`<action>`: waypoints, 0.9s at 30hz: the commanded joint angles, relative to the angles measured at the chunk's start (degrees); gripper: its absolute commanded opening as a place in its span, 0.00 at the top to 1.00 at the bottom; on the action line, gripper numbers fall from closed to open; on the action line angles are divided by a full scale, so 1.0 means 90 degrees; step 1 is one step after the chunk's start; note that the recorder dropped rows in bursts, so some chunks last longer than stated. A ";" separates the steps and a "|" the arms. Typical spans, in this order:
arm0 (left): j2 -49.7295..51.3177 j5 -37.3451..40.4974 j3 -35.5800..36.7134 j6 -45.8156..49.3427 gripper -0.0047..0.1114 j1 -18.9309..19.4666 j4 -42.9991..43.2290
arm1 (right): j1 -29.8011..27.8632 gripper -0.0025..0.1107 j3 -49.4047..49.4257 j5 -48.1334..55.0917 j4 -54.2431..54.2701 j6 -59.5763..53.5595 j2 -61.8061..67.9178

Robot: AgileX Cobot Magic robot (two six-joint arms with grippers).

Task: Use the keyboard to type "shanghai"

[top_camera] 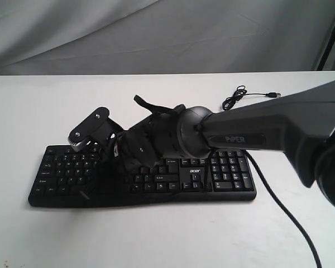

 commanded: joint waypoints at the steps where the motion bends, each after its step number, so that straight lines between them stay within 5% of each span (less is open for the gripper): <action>1: -0.0022 -0.0030 0.0027 -0.0018 0.96 -0.0026 0.0005 | 0.0207 0.98 -0.0581 0.0395 0.0036 -0.0114 -0.0133; 13: -0.0022 -0.0030 0.0027 -0.0018 0.96 -0.0026 0.0005 | 0.0671 0.98 -0.2505 0.0899 0.0391 -0.0325 0.1058; 27: -0.0022 -0.0030 0.0027 -0.0018 0.96 -0.0026 0.0005 | 0.0660 0.98 -0.2624 0.0736 0.0415 -0.0376 0.1264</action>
